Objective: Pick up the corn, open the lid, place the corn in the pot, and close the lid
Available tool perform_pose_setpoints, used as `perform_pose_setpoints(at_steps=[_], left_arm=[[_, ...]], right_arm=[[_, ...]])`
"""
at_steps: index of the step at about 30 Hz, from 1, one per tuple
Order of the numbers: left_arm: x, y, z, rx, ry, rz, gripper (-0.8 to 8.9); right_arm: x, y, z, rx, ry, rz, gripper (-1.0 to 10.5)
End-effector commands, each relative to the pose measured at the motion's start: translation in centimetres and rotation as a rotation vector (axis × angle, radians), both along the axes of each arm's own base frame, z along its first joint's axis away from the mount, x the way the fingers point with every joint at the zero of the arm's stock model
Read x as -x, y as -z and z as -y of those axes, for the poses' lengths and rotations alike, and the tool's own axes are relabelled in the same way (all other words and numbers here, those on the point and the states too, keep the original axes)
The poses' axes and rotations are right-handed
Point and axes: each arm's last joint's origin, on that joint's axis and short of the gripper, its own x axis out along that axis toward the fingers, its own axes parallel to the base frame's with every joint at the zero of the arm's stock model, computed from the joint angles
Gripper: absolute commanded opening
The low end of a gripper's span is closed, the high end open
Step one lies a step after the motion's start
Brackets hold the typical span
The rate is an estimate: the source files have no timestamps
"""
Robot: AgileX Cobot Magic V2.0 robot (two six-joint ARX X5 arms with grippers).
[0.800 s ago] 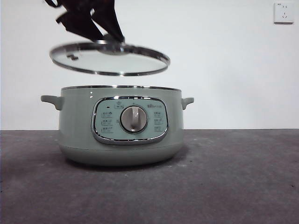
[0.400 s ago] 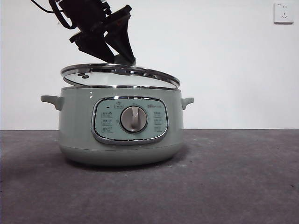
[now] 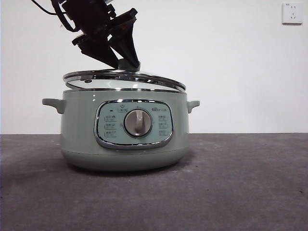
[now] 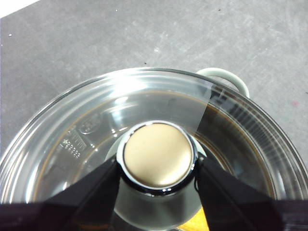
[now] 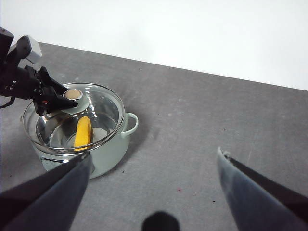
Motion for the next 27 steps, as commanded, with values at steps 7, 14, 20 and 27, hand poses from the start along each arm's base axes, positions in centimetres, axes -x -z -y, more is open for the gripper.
perform_pose_setpoints(at_steps=[7,14,20,27], left_arm=[[-0.5,1.2,1.0,0.008,0.009,-0.03,-0.06],[-0.4,1.8,1.2,-0.028,-0.009,-0.055,-0.06],[0.0,2.6,0.9,-0.073,-0.011,-0.142,-0.05],[0.1,2.6,0.7,-0.078,-0.016,-0.156,1.97]], right_arm=[[0.1,0.3,0.1,0.007,0.002,-0.027,4.4],[0.1,0.3,0.1,0.008,0.001,-0.027,4.4],[0.1,0.3,0.1,0.008,0.0,-0.027,4.4],[0.1,0.3,0.0,-0.001,-0.026,-0.035,4.4]])
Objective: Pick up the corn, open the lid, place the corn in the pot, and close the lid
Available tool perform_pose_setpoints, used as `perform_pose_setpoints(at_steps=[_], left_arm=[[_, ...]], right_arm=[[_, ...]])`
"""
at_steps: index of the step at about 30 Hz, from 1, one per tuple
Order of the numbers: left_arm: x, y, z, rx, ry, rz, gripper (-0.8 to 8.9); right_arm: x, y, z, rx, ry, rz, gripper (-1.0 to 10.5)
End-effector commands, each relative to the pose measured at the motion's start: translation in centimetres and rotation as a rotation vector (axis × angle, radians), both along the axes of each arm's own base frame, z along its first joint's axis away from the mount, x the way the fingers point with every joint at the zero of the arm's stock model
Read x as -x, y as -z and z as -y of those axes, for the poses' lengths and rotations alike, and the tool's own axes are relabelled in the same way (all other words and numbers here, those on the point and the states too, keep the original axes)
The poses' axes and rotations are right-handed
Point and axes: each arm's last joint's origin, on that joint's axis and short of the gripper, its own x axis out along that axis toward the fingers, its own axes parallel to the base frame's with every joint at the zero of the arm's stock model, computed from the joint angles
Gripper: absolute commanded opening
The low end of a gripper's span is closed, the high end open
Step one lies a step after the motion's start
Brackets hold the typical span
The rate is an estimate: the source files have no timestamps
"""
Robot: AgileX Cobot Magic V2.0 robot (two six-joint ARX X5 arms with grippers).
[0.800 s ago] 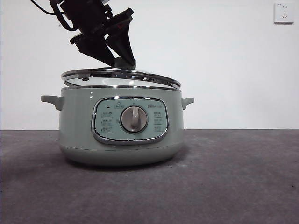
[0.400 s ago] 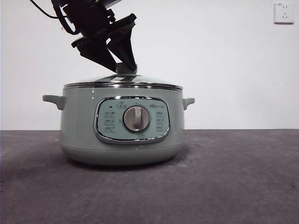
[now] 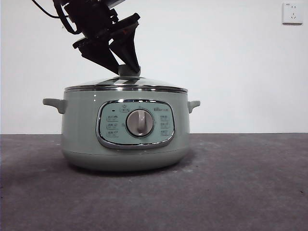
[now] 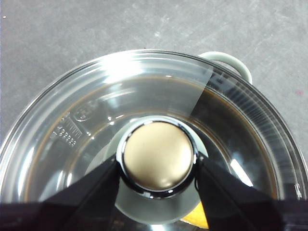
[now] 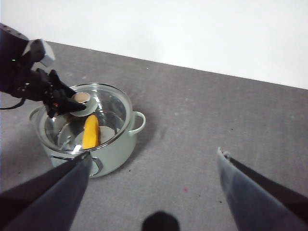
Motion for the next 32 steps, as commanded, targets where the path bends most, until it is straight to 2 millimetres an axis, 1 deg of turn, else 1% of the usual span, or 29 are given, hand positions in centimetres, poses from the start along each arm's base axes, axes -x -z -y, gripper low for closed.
perform_pose_setpoints(at_steps=[1,2,3,8,11,14,17,20,23,26,28,32], left_arm=[[-0.1,1.9,0.0,-0.03,-0.012,-0.096,2.68],[-0.1,1.8,-0.1,-0.025,-0.015,-0.097,3.28],[-0.2,1.7,-0.3,-0.021,-0.015,-0.098,3.67],[-0.2,1.4,-0.4,-0.011,-0.022,-0.102,3.78],[-0.1,0.7,-0.4,-0.004,-0.023,-0.088,3.78],[0.0,-0.4,-0.4,0.004,-0.022,-0.073,3.78],[0.4,-1.9,-0.6,0.006,-0.022,-0.069,3.78],[1.2,-4.1,-1.1,0.008,-0.021,-0.063,3.78],[2.7,-6.9,-1.8,0.017,-0.02,-0.047,3.77],[5.0,-10.0,-3.0,0.028,-0.013,-0.039,3.77],[7.1,-12.0,-3.9,0.058,0.016,-0.04,3.77],[11.1,-15.0,-5.7,0.123,0.074,-0.02,3.77]], right_arm=[[0.1,0.3,0.0,0.009,-0.001,-0.028,4.4],[0.1,0.3,0.0,0.009,-0.001,-0.028,4.4],[0.1,0.3,0.0,0.009,-0.001,-0.028,4.4],[0.1,0.3,0.0,0.006,-0.009,-0.03,4.4],[0.1,0.3,0.0,-0.002,-0.029,-0.036,4.4],[0.1,0.3,-0.1,-0.002,-0.032,-0.037,4.4],[0.1,0.4,-0.1,-0.008,-0.046,-0.041,4.4],[0.1,0.4,-0.2,-0.018,-0.074,-0.05,4.4],[0.0,0.4,-0.4,-0.02,-0.102,-0.061,4.4],[-0.3,0.6,-0.7,-0.009,-0.133,-0.077,4.4],[-0.6,0.9,-1.0,-0.002,-0.154,-0.096,4.4],[-1.3,1.9,-1.8,0.027,-0.201,-0.142,4.4]])
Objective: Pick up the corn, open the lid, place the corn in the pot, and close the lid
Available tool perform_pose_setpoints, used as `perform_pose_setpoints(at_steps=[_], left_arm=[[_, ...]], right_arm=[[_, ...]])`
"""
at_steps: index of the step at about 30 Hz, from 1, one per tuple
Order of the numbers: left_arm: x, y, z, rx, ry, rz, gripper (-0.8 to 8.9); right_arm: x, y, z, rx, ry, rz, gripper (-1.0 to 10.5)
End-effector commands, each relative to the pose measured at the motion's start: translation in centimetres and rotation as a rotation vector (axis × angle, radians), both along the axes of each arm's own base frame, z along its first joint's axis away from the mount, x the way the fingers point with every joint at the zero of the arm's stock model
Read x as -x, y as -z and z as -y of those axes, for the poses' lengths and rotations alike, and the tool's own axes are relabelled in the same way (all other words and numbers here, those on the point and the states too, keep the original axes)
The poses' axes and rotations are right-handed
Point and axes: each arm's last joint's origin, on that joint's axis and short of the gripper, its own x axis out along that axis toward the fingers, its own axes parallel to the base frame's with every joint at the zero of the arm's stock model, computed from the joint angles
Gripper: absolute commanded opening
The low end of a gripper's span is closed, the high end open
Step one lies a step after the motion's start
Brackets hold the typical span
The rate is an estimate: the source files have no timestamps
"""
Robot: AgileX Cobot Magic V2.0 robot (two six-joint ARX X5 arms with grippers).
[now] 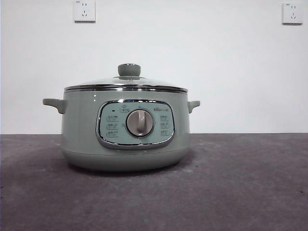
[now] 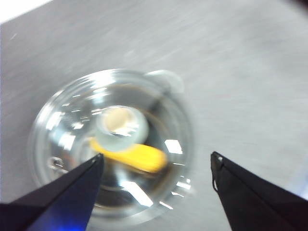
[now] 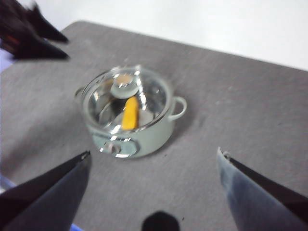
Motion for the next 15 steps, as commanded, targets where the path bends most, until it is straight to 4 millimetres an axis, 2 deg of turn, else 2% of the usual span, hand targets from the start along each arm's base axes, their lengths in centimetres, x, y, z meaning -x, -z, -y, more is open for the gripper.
perform_pose_setpoints(at_steps=[1,5,8,13,15], left_arm=[[2.2,-1.2,-1.1,0.035,0.022,0.003,3.77],[6.4,-2.5,-3.1,0.049,0.037,0.005,3.77],[8.8,-2.9,-4.3,0.042,0.038,-0.011,3.77],[11.6,-3.9,-5.7,0.088,0.034,0.05,3.77],[12.1,-4.1,-6.0,0.105,0.023,0.053,3.77]], right_arm=[[-0.6,1.1,-0.6,0.051,-0.036,-0.056,4.4],[-1.3,2.4,-1.3,0.068,-0.096,-0.121,4.4],[-1.6,3.3,-1.8,0.071,-0.146,-0.165,4.4],[-2.0,4.0,-2.2,0.074,-0.188,-0.204,4.4],[-2.1,4.1,-2.3,0.077,-0.188,-0.21,4.4]])
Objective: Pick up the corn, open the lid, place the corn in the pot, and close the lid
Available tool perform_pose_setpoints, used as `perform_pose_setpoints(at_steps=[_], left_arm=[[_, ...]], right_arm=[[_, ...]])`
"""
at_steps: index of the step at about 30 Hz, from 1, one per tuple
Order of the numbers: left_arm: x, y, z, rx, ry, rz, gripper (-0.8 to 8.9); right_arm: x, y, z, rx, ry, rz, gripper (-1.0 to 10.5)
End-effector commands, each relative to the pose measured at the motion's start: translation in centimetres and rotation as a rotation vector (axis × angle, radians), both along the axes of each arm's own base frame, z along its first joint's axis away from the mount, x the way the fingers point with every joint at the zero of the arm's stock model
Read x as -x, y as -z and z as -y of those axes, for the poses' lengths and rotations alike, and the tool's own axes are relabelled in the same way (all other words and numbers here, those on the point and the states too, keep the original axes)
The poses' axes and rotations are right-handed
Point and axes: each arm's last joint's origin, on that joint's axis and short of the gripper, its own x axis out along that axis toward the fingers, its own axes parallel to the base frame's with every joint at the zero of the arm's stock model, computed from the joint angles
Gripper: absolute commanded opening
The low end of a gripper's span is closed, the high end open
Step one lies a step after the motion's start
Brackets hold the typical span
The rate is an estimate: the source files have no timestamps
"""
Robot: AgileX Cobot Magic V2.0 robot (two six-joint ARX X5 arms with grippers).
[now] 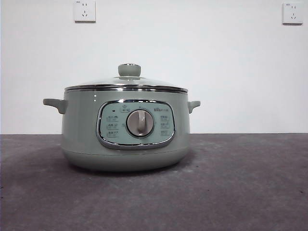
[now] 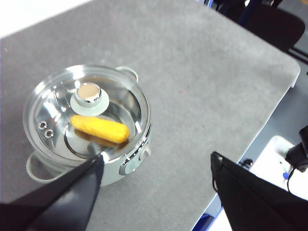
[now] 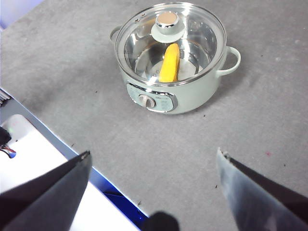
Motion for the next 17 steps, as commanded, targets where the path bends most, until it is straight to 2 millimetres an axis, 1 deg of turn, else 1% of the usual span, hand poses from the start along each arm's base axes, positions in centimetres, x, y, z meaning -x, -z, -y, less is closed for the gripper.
perform_pose_setpoints(at_steps=[1,4,5,6,8,9,17], left_arm=[[0.15,0.0,-0.08,0.021,-0.014,-0.014,3.77],[0.11,0.02,-0.06,0.024,-0.016,-0.018,3.76],[0.08,0.03,-0.04,0.025,-0.018,-0.021,3.62],[-0.03,0.06,0.01,0.024,-0.018,-0.024,2.8],[-0.1,0.08,0.05,0.023,-0.018,-0.025,0.39],[-0.11,0.08,0.05,0.022,-0.019,-0.026,-0.13],[-0.11,0.08,0.05,0.022,-0.02,-0.026,-0.04]], right_arm=[[0.03,0.38,-0.04,0.021,-0.017,-0.027,4.4],[0.07,0.38,-0.08,0.012,-0.031,-0.034,4.3],[0.07,0.38,-0.08,0.011,-0.031,-0.035,4.0],[0.06,0.38,-0.08,0.012,-0.031,-0.034,2.9],[0.06,0.38,-0.08,0.013,-0.032,-0.033,-0.1],[0.06,0.38,-0.08,0.016,-0.035,-0.03,-0.1],[-0.13,0.4,-0.21,0.023,-0.035,-0.031,0.0]])
